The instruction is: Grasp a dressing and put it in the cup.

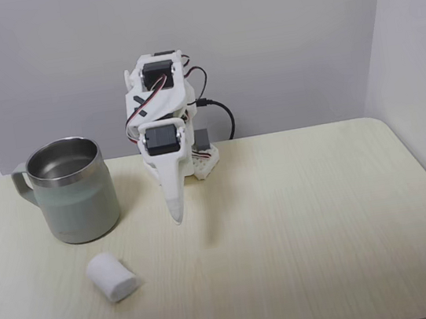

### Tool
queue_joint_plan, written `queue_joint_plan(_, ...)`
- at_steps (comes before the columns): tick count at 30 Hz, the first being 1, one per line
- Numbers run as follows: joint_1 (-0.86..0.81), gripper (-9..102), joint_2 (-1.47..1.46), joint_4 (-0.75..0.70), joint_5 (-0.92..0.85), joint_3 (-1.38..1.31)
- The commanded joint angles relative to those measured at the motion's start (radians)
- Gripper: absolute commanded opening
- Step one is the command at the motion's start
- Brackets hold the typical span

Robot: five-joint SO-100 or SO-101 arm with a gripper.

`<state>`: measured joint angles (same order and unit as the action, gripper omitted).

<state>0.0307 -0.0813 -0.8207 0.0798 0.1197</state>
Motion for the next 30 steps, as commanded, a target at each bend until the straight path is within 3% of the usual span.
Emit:
queue_joint_plan(1, 0.002, -2, -0.006, 0.009, 0.005, 0.006)
queue_joint_plan(19, 0.021, -2, -0.002, -0.054, -0.029, 0.098)
queue_joint_plan(21, 0.003, -2, 0.084, -0.077, -0.038, 0.195)
queue_joint_plan(24, -0.066, -2, 0.448, -0.094, -0.034, 0.453)
queue_joint_plan(30, -0.265, -2, 0.956, -0.293, -0.018, 1.051)
